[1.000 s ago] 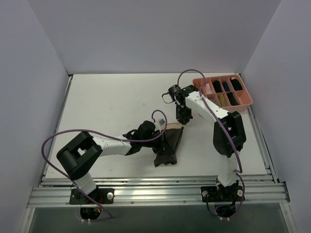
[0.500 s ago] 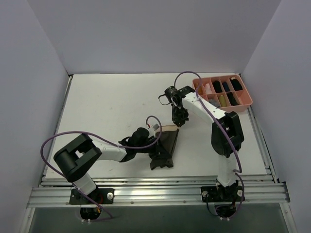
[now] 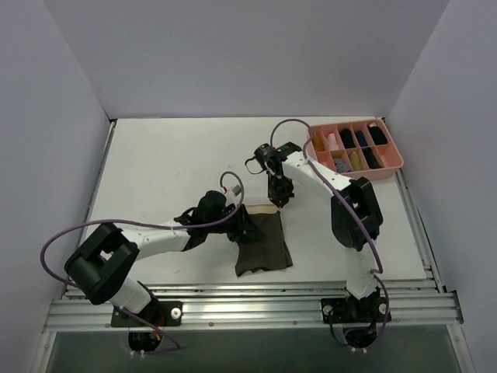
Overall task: Roll the underwear
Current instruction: Fold the underwear
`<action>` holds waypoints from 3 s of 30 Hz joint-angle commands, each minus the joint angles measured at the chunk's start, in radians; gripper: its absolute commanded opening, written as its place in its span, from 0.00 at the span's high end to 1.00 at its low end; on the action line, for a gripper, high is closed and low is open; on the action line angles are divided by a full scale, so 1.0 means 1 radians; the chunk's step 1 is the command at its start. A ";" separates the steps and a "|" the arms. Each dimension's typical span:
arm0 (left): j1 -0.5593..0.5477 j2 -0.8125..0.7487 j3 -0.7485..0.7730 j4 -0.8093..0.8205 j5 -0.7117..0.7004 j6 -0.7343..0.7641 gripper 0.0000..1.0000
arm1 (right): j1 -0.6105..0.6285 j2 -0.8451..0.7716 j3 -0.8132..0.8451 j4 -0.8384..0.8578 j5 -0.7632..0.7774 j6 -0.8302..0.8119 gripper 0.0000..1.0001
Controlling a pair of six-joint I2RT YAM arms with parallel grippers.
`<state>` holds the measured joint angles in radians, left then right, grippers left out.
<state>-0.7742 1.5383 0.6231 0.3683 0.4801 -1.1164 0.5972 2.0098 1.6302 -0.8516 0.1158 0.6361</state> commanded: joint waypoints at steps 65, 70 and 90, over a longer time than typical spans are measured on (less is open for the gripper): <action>0.227 0.422 0.164 0.096 -0.005 -0.034 0.92 | 0.248 -0.019 -0.061 0.390 -0.047 0.188 0.94; 0.227 0.399 0.162 0.090 -0.008 -0.037 0.90 | 0.248 -0.028 -0.059 0.402 -0.054 0.186 0.88; 0.248 0.195 0.200 -0.287 -0.037 0.001 0.60 | 0.230 -0.049 -0.095 0.411 -0.024 0.148 1.00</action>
<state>-0.5262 1.7767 0.7620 0.2230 0.4366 -1.1610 0.8246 1.9854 1.5444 -0.4515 0.0776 0.7841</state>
